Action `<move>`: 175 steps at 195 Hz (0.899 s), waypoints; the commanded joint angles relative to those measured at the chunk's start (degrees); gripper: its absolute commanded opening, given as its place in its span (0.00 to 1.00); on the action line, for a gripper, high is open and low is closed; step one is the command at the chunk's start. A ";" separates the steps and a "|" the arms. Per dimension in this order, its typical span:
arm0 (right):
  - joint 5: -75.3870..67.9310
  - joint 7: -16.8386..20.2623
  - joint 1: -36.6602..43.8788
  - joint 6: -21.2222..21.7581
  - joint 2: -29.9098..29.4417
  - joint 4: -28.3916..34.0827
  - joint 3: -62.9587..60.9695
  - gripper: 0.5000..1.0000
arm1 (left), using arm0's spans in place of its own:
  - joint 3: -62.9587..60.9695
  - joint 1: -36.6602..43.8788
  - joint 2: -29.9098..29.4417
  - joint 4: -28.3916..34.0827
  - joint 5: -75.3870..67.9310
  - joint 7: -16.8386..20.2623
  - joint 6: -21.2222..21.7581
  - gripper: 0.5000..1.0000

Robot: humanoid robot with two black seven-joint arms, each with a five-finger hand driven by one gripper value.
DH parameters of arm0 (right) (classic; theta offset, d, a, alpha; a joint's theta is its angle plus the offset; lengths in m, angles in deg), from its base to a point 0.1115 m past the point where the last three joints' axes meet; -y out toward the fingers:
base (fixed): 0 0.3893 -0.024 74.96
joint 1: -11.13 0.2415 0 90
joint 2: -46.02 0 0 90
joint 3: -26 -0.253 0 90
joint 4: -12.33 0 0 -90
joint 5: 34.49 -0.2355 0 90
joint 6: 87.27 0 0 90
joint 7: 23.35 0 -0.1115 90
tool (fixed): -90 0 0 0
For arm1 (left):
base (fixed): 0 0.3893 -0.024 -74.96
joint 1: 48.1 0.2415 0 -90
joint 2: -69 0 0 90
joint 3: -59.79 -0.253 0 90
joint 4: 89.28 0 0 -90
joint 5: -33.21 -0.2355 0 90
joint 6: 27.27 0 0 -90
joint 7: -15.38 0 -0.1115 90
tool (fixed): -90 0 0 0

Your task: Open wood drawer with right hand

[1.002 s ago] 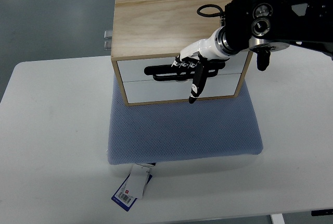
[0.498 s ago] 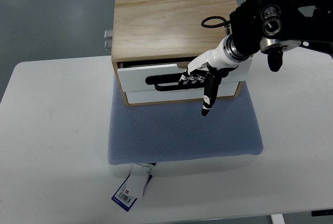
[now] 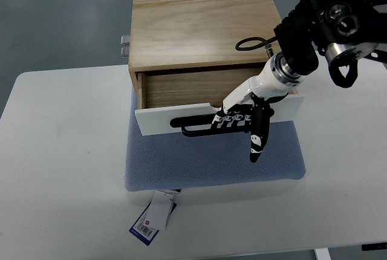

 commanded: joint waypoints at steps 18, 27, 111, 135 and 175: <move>-0.22 0.00 0.00 0.03 3.24 3.05 0.02 0.88 | -0.09 0.00 0.00 0.02 0.00 0.00 0.00 1.00; -0.22 0.00 0.00 0.03 3.94 3.31 0.02 0.88 | -0.09 0.00 0.00 0.02 0.00 0.00 0.00 1.00; -0.57 0.00 3.86 0.03 11.14 6.04 -5.51 0.88 | -0.17 0.00 0.00 0.02 0.00 0.00 0.00 1.00; -0.48 0.00 4.57 0.03 12.55 2.26 -12.02 0.89 | -0.17 0.00 0.00 0.02 0.00 0.00 0.00 1.00; 0.14 0.00 -2.55 0.03 12.11 -16.20 -25.99 0.88 | -0.17 0.00 0.00 0.02 0.00 0.00 0.00 1.00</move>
